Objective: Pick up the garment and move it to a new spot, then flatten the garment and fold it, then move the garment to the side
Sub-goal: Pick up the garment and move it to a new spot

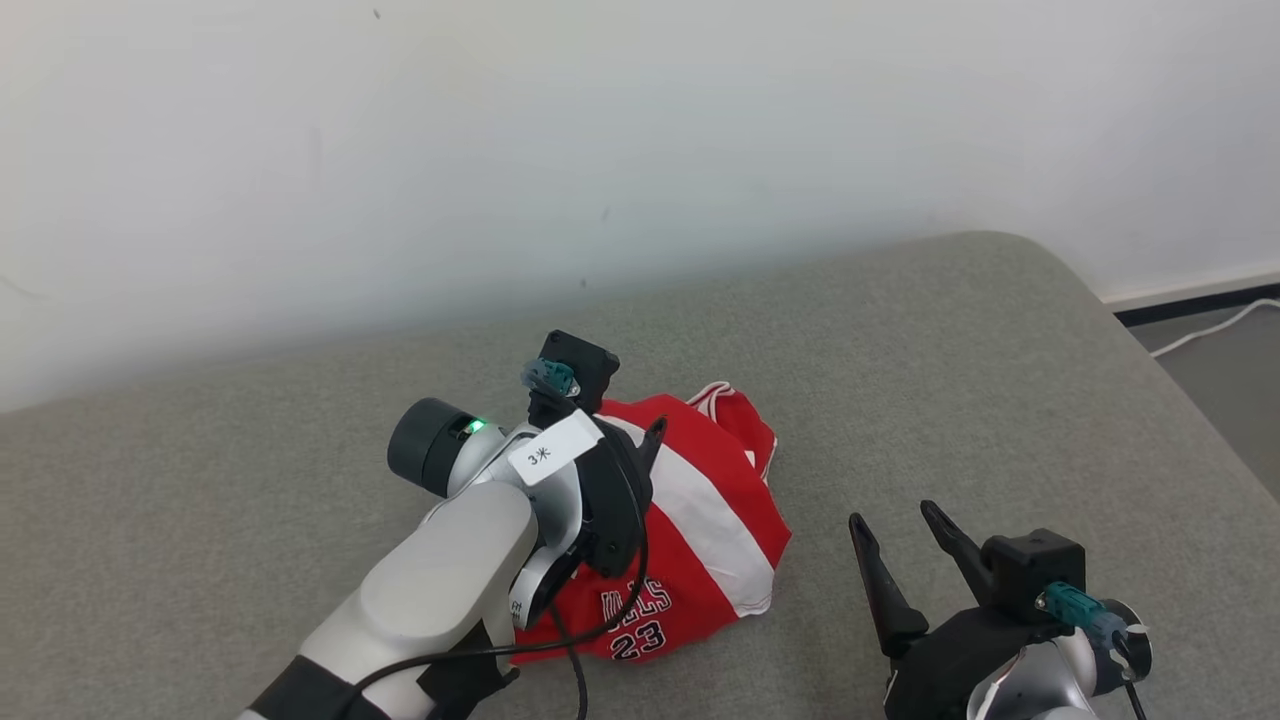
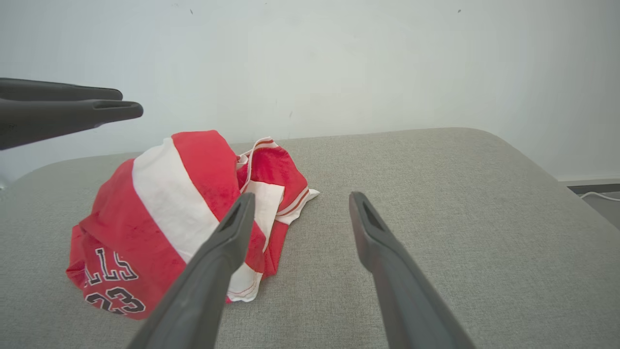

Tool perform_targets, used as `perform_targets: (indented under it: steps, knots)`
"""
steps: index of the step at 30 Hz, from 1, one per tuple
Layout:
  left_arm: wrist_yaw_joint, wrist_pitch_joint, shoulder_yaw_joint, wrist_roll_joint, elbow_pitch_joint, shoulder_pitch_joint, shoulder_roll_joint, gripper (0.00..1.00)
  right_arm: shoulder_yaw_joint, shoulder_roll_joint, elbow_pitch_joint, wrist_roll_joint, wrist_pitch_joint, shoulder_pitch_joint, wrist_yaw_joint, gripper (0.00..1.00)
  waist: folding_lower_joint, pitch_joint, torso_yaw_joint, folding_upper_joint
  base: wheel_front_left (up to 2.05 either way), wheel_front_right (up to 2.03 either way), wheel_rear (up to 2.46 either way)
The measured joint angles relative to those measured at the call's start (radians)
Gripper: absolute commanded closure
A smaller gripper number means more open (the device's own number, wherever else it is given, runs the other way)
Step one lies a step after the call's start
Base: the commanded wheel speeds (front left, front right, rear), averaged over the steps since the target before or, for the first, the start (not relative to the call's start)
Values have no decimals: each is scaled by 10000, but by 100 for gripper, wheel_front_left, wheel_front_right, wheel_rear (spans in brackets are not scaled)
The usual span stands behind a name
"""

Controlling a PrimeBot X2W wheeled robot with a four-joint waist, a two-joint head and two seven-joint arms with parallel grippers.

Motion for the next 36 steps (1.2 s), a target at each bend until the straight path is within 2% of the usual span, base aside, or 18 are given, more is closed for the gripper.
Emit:
perform_targets:
  steps: [11,18,24,26,27,29,36]
  knots:
    - [-339,803,-387,-313,-408,74,4,0,-90,-40,6,94,-84,629,-46,0,-2,-549,532,0,0,0,0]
    - [-332,1580,-874,-614,-456,706,10,0,63,-31,-249,92,-73,630,-44,0,-2,-489,526,0,0,0,0]
    - [-111,2128,-938,-608,-92,710,13,0,69,-31,-330,92,2,634,-46,0,-1,-196,333,0,0,0,0]
    - [-65,2299,-945,-604,-56,708,15,34,56,-31,-357,92,2,634,-46,0,-2,-88,269,0,0,0,0]
    - [-63,2357,-947,-604,-54,702,15,59,40,-31,-359,92,2,634,-46,0,-2,-35,241,0,0,0,0]
    - [-65,2458,-968,-606,-59,673,15,100,0,-31,-357,94,2,633,-67,0,-1,69,193,0,0,0,0]
    - [-59,2470,-949,-625,-205,469,15,100,-77,0,-280,94,-4,607,-79,0,-1,206,165,1,0,0,0]
